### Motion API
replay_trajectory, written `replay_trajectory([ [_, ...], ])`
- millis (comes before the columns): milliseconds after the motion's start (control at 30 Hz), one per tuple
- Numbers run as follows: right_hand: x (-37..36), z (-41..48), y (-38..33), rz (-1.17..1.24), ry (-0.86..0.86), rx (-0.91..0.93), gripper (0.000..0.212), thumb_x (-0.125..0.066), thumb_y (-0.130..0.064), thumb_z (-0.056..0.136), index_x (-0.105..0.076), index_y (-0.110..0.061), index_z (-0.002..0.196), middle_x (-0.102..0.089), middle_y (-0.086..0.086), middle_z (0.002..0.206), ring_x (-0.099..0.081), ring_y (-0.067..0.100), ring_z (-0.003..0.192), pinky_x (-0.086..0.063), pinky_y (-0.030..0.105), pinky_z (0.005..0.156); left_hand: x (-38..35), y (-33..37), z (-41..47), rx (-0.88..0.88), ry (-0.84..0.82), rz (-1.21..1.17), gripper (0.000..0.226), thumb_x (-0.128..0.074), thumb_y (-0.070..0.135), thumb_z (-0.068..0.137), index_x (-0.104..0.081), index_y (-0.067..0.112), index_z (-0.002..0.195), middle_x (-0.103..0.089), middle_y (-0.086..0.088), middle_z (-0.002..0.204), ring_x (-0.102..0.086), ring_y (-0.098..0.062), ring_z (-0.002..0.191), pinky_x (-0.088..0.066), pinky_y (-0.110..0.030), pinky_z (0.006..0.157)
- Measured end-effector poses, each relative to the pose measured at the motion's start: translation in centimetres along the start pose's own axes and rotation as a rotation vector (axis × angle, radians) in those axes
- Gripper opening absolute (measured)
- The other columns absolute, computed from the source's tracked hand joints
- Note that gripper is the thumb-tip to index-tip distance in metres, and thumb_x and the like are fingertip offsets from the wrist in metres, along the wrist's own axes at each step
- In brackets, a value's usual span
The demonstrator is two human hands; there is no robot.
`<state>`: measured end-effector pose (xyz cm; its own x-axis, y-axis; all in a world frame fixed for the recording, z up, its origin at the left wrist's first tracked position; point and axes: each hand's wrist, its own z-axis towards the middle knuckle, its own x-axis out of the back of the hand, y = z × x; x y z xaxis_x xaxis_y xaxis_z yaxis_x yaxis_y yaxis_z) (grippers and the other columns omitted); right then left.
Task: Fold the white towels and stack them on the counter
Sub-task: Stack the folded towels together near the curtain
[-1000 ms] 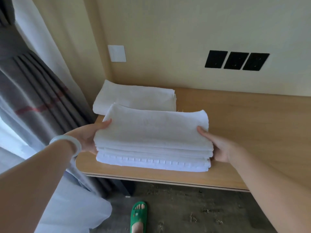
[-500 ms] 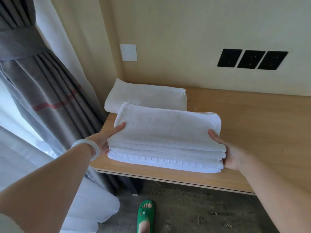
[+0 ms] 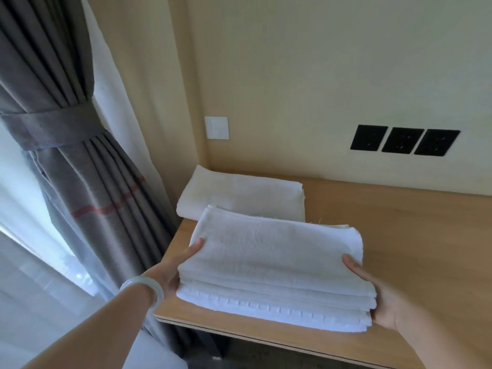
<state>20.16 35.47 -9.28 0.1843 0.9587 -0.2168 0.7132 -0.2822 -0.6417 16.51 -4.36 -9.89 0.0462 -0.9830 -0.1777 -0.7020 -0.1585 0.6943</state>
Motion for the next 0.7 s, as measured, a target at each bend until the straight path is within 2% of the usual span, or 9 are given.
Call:
replay_trajectory([
  [100, -0.9, -1.5, -1.1, 0.013, -0.007, 0.039, 0.056, -0.074, -0.040, 0.076, -0.065, -0.004, 0.117, -0.071, 0.019, 0.107, -0.070, 0.038, 0.092, -0.050, 0.047, 0.092, -0.5, 0.3, -1.0, -0.041, 0.003, -0.002, 0.075, -0.083, 0.054, 0.064, -0.060, 0.014, 0.122, -0.073, -0.014, 0.110, -0.065, -0.035, 0.109, -0.048, -0.051, 0.100],
  [200, -2.2, -3.6, -3.4, 0.025, -0.035, 0.111, 0.048, -0.073, -0.038, 0.079, -0.068, -0.005, 0.114, -0.072, 0.018, 0.105, -0.071, 0.036, 0.087, -0.051, 0.043, 0.085, -0.4, 2.3, -2.7, -0.065, -0.025, 0.005, 0.071, -0.082, 0.052, 0.068, -0.061, 0.014, 0.123, -0.072, -0.011, 0.113, -0.065, -0.032, 0.111, -0.047, -0.048, 0.103],
  [267, -3.3, -4.9, -5.7, 0.030, -0.065, 0.148, 0.047, -0.073, -0.037, 0.077, -0.069, -0.006, 0.112, -0.073, 0.016, 0.105, -0.072, 0.033, 0.085, -0.053, 0.041, 0.083, -0.3, 5.2, -3.8, -0.098, -0.034, 0.005, 0.071, -0.081, 0.053, 0.069, -0.061, 0.013, 0.124, -0.072, -0.010, 0.114, -0.064, -0.030, 0.113, -0.045, -0.046, 0.105],
  [333, -4.9, -6.0, -8.6, 0.052, -0.102, 0.188, 0.045, -0.074, -0.038, 0.073, -0.073, -0.008, 0.107, -0.073, 0.014, 0.104, -0.073, 0.030, 0.079, -0.058, 0.040, 0.073, -0.5, 9.2, -4.7, -0.169, -0.071, 0.046, 0.067, -0.076, 0.054, 0.075, -0.061, 0.014, 0.126, -0.071, -0.007, 0.118, -0.063, -0.026, 0.116, -0.042, -0.043, 0.108],
  [467, -8.5, -5.9, -15.5, 0.074, -0.087, 0.310, 0.039, -0.072, -0.041, 0.077, -0.073, -0.012, 0.102, -0.074, 0.011, 0.101, -0.074, 0.027, 0.077, -0.060, 0.048, 0.066, -0.9, 18.5, -5.0, -0.311, -0.083, 0.106, 0.056, -0.071, 0.052, 0.080, -0.064, 0.017, 0.124, -0.071, -0.004, 0.118, -0.066, -0.023, 0.112, -0.043, -0.043, 0.107],
  [600, -11.8, -2.3, -21.1, 0.093, -0.114, 0.364, 0.044, -0.073, -0.044, 0.077, -0.071, -0.016, 0.111, -0.073, 0.007, 0.107, -0.073, 0.024, 0.087, -0.060, 0.046, 0.070, -0.2, 25.4, -1.6, -0.345, -0.047, 0.072, 0.057, -0.075, 0.051, 0.076, -0.064, 0.018, 0.121, -0.072, -0.007, 0.115, -0.065, -0.028, 0.112, -0.046, -0.046, 0.102],
  [700, -13.4, 2.7, -22.5, 0.122, -0.069, 0.311, 0.053, -0.082, -0.045, 0.068, -0.072, -0.016, 0.112, -0.073, 0.008, 0.108, -0.071, 0.028, 0.096, -0.056, 0.048, 0.087, 1.2, 27.2, 2.9, -0.310, 0.003, 0.083, 0.059, -0.080, 0.058, 0.066, -0.068, 0.024, 0.113, -0.073, -0.005, 0.111, -0.064, -0.029, 0.111, -0.049, -0.048, 0.095],
])
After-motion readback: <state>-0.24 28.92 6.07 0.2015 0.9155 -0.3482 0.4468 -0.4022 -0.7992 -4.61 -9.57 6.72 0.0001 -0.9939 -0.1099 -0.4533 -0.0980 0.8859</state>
